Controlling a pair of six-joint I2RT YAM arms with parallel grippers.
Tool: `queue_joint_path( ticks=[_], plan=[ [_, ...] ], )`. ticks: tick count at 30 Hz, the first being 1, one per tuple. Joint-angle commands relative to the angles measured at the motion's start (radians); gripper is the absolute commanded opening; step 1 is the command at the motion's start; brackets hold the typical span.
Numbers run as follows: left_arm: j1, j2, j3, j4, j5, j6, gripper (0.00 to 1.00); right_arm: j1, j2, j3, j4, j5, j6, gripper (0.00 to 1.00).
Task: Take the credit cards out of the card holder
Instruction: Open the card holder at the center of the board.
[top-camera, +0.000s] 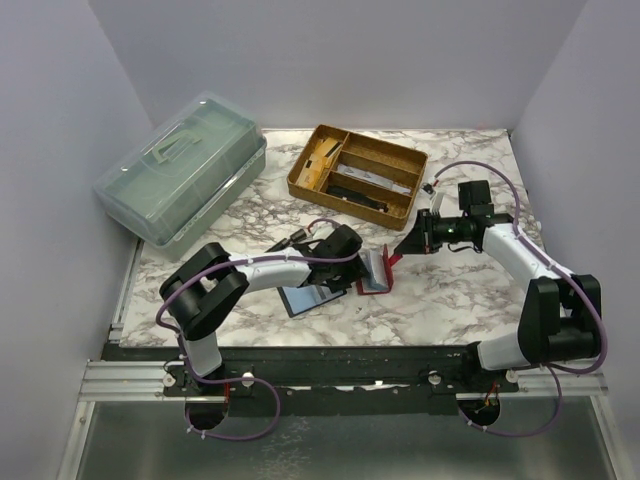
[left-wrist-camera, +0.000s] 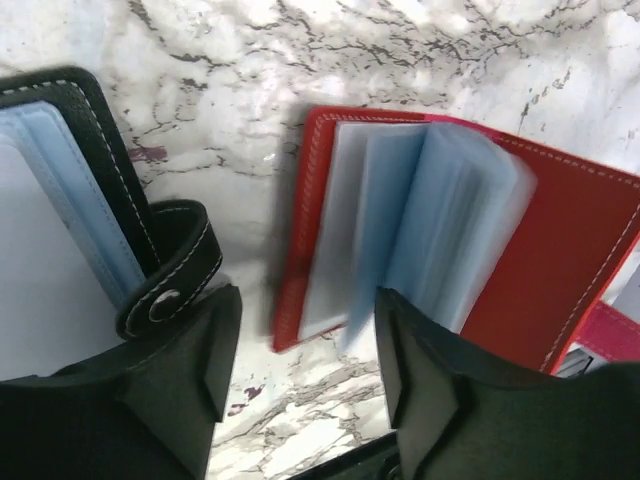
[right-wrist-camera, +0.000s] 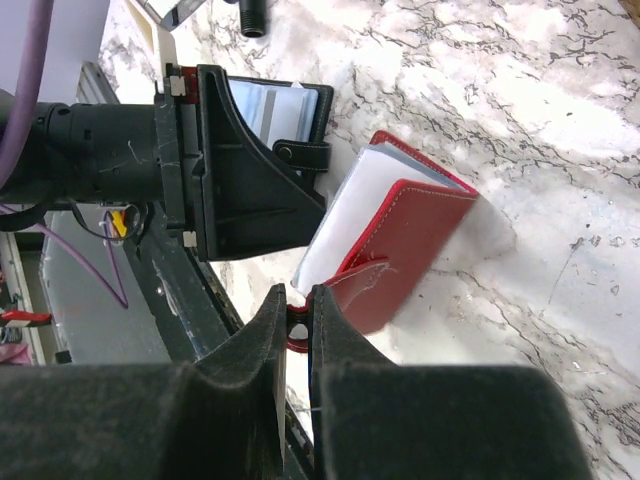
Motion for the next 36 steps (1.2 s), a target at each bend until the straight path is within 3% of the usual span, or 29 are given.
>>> queue_joint_path(
  ticks=[1, 6, 12, 14, 18, 26, 31, 36],
  plan=[
    [0.011, 0.004, -0.019, -0.07, -0.043, 0.008, 0.52, 0.003, -0.022, -0.002, 0.012, -0.012, -0.001, 0.0],
    [0.013, -0.005, -0.015, -0.035, -0.023, 0.059, 0.4, 0.003, -0.001, 0.001, -0.009, 0.172, -0.035, 0.0],
    [0.027, -0.003, -0.048, 0.1, 0.053, 0.093, 0.38, 0.003, 0.074, 0.055, -0.076, 0.271, -0.105, 0.01],
    [0.031, -0.006, -0.047, 0.126, 0.065, 0.104, 0.38, 0.003, 0.089, 0.091, -0.109, 0.301, -0.142, 0.15],
    [0.04, -0.013, -0.057, 0.199, 0.116, 0.127, 0.38, 0.018, 0.065, 0.125, -0.152, 0.196, -0.21, 0.34],
    [0.044, 0.023, -0.022, 0.266, 0.191, 0.155, 0.38, 0.049, 0.021, 0.097, -0.081, 0.577, -0.182, 0.39],
    [0.045, 0.049, 0.016, 0.295, 0.24, 0.161, 0.38, 0.049, -0.051, 0.12, -0.092, 0.483, -0.195, 0.49],
    [0.045, 0.054, 0.032, 0.323, 0.27, 0.154, 0.38, 0.049, -0.105, 0.143, -0.104, 0.356, -0.19, 0.5]
  ],
)
